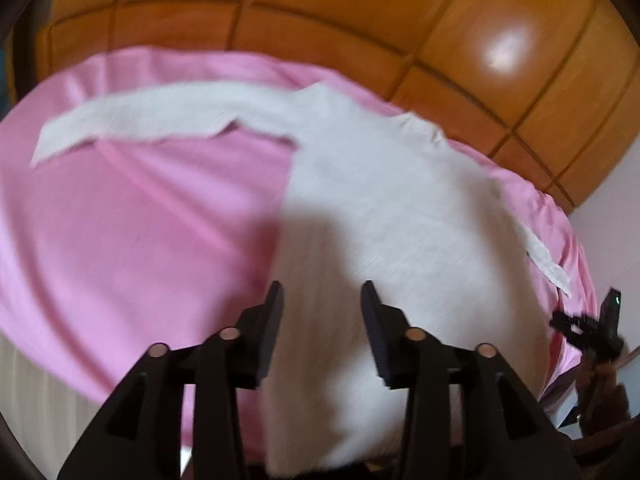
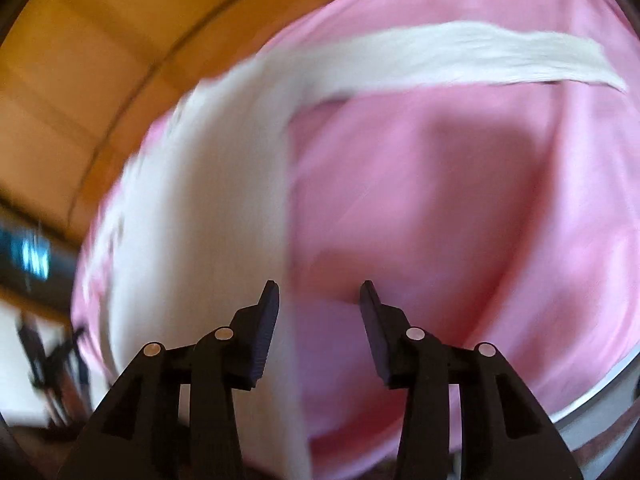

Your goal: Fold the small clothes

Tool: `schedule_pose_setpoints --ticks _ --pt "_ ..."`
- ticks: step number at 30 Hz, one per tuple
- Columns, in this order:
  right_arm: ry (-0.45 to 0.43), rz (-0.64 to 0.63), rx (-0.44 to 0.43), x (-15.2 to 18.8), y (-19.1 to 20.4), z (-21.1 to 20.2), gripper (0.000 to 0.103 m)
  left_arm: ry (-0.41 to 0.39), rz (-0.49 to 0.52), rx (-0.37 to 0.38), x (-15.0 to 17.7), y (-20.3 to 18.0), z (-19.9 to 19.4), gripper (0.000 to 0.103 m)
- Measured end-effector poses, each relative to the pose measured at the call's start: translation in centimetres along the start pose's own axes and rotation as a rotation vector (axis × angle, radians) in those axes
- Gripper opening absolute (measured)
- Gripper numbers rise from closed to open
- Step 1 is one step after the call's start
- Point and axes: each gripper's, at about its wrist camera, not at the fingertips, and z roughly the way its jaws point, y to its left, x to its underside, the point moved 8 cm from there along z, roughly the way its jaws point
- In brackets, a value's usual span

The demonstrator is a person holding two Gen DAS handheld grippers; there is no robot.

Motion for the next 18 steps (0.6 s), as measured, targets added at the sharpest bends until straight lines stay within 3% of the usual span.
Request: schedule_pose_setpoints --ticks 6,9,11,12,14,18 --pt "-0.237 0.454 0.036 -9.2 -11.0 0.3 0.041 0.043 0.128 0.017 -0.7 -4.9 3.5 0.054" --pt "-0.308 0.575 0.054 -12.3 -14.6 0.4 0.039 0.080 0.147 0.044 -0.6 -6.9 5.1 0.054" --pt "-0.327 0.588 0.120 -14.0 -15.6 0.5 0.024 0.096 0.160 0.043 -0.3 -7.7 5.8 0.054" --pt "-0.326 0.581 0.168 -15.0 -16.0 0.5 0.008 0.107 0.170 0.045 -0.3 -8.1 6.3 0.054" --pt "-0.349 0.552 0.243 -16.5 -16.2 -0.2 0.006 0.117 0.187 0.034 -0.3 -8.5 6.8 0.054" --pt "-0.514 0.480 0.288 -20.6 -13.9 -4.9 0.005 0.120 0.196 0.046 -0.9 -8.8 7.3 0.053"
